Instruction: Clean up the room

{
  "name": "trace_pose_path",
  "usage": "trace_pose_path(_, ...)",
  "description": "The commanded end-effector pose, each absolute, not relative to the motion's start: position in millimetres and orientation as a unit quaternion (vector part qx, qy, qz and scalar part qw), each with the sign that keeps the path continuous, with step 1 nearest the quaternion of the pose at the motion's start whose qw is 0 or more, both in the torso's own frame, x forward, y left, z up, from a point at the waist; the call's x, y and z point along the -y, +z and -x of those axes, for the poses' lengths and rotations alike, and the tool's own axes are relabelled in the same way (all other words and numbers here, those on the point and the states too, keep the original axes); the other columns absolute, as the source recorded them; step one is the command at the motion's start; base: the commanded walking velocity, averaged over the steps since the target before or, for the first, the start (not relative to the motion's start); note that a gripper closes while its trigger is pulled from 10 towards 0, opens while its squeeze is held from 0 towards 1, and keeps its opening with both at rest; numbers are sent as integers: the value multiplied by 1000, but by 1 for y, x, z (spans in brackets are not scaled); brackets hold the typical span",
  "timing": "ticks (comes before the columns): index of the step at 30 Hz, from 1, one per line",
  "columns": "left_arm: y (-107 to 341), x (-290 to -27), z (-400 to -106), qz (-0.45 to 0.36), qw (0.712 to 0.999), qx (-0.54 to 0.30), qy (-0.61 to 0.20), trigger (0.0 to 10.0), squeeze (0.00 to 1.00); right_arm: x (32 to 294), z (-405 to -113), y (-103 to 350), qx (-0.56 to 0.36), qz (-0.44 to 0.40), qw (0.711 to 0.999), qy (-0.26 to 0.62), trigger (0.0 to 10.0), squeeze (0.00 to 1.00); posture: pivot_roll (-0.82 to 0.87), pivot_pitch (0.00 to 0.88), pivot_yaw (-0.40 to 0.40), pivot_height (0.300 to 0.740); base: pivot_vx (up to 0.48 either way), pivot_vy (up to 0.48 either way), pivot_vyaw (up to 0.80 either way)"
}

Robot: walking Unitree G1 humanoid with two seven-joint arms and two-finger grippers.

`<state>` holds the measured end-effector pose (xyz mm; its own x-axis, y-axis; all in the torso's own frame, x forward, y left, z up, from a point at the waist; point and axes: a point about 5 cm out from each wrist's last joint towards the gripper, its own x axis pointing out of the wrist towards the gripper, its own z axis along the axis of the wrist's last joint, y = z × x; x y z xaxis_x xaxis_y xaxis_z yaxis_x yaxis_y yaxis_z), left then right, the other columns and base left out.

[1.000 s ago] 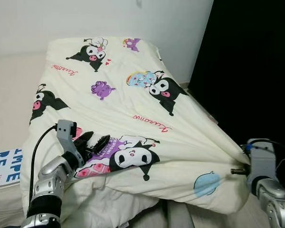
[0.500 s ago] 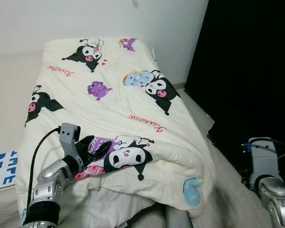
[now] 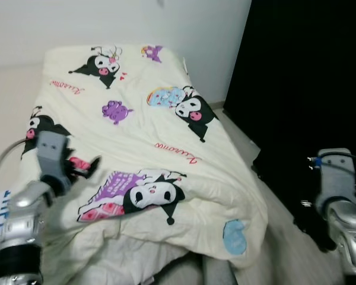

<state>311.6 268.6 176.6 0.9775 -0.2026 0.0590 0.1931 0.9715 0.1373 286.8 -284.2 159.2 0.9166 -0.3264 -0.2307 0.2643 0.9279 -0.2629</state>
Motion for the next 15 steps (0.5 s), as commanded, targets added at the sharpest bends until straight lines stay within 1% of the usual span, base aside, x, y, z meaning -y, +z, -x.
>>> trace_pose_path(1, 181, -272, -305, -41, 993, 47, -102, 10000, 0, 274, -292, 155, -135, 104, 977, -127, 10000, 0, -137, 181, -42, 481, 0, 0, 0)
trace_pose_path(2, 180, -271, -302, -19, 992, 53, -110, 10000, 0, 266, -297, 156, -126, 96, 981, -112, 10000, 0, -137, 180, -40, 481, 0, 0, 0)
trace_pose_path(3, 180, -271, -302, -19, 992, 53, -110, 10000, 0, 266, -297, 156, -126, 96, 981, -112, 10000, 0, -137, 180, -40, 481, 0, 0, 0)
trace_pose_path(4, 178, -267, -301, 6, 991, 57, -121, 10000, 0, 260, -300, 157, -119, 90, 984, -99, 10000, 0, -136, 179, -40, 481, 0, 0, 0)
trace_pose_path(5, 178, -267, -301, 6, 991, 57, -121, 10000, 0, 260, -300, 157, -119, 90, 984, -99, 10000, 0, -136, 179, -40, 481, 0, 0, 0)
trace_pose_path(6, 174, -260, -301, 24, 989, 58, -132, 10000, 0, 254, -304, 160, -105, 79, 988, -85, 10000, 0, -135, 175, -36, 486, 0, 0, 0)
trace_pose_path(7, 174, -260, -301, 24, 989, 58, -132, 10000, 0, 254, -304, 160, -105, 79, 988, -85, 10000, 0, -135, 175, -36, 486, 0, 0, 0)
trace_pose_path(9, 168, -245, -303, 47, 986, 57, -150, 10000, 0, 245, -308, 163, -85, 70, 992, -65, 10000, 0, -137, 173, -27, 496, 0, 0, 0)
trace_pose_path(10, 165, -237, -305, 54, 984, 56, -158, 10000, 0, 242, -309, 162, -83, 69, 992, -60, 10000, 0, -138, 169, -25, 501, 0, 0, 0)
trace_pose_path(12, 165, -237, -305, 54, 984, 56, -158, 10000, 0, 242, -309, 162, -83, 69, 992, -60, 10000, 0, -138, 169, -25, 501, 0, 0, 0)
trace_pose_path(15, 163, -224, -308, 65, 982, 48, -171, 10000, 0, 237, -310, 156, -84, 69, 993, -53, 10000, 0, -142, 159, -20, 516, 0, 0, 0)
